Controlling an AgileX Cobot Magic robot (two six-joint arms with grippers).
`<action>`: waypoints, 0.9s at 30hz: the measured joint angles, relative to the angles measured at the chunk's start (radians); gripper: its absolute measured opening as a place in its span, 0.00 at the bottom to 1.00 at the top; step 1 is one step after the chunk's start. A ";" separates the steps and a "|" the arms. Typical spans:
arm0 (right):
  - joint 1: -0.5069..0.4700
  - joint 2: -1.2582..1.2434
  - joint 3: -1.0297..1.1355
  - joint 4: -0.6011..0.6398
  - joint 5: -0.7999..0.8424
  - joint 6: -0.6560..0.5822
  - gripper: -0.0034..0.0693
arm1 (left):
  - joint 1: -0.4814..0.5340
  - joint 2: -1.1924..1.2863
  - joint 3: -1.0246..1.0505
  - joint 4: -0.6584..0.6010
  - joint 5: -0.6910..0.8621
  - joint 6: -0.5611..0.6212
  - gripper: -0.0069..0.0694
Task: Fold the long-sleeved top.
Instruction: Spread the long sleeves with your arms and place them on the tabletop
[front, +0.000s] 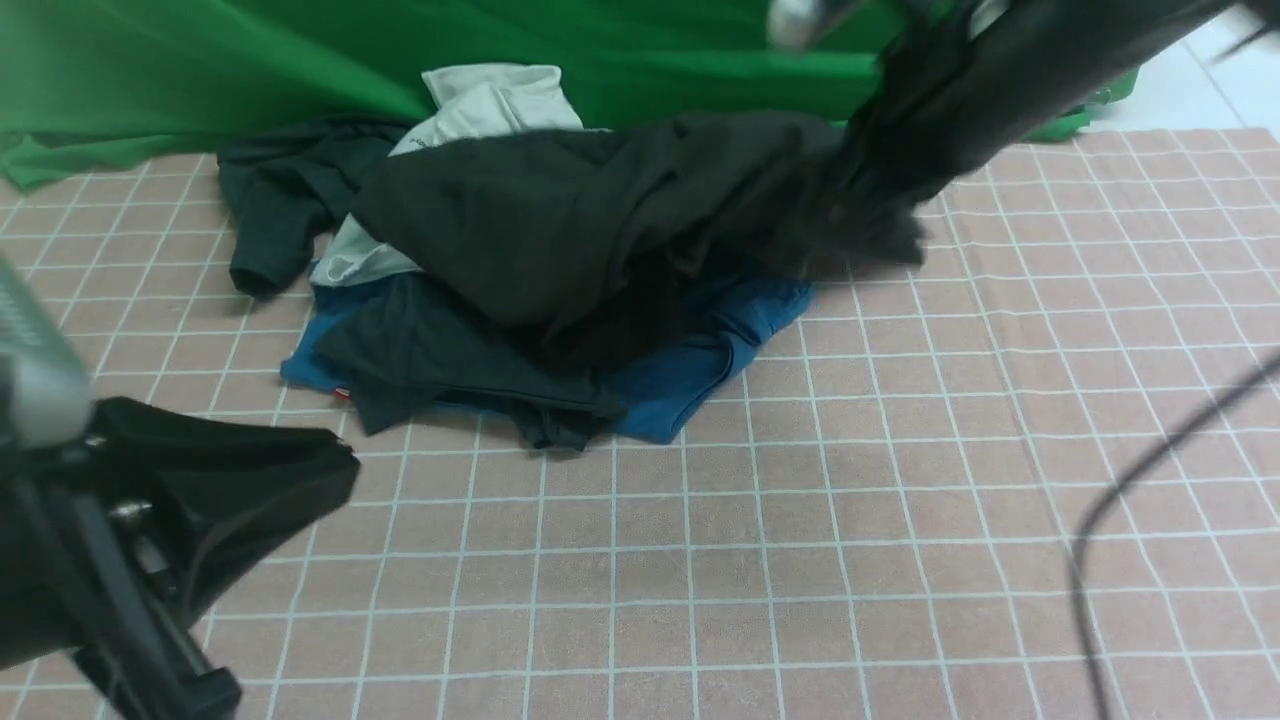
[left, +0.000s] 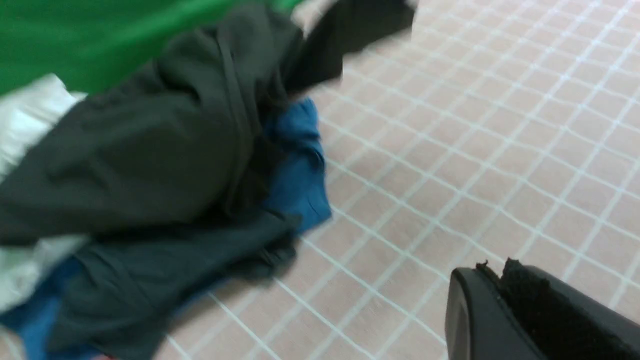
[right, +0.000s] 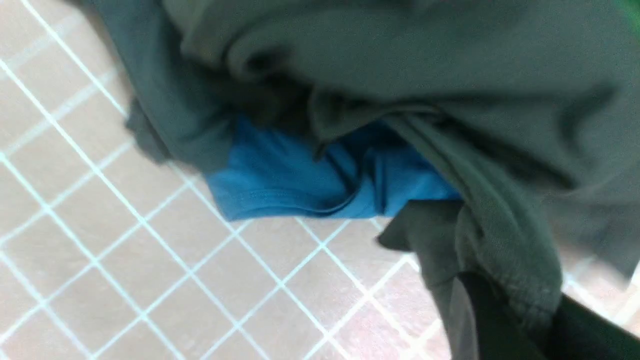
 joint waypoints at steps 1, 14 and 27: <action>0.000 -0.058 0.004 -0.005 0.019 0.006 0.17 | 0.000 0.023 -0.007 0.002 0.005 0.000 0.11; 0.000 -0.467 0.117 -0.051 0.087 0.095 0.17 | -0.090 0.181 -0.146 0.029 0.099 -0.016 0.11; 0.000 -0.571 0.238 -0.160 0.076 0.170 0.17 | -0.318 0.423 -0.286 0.061 0.031 0.002 0.11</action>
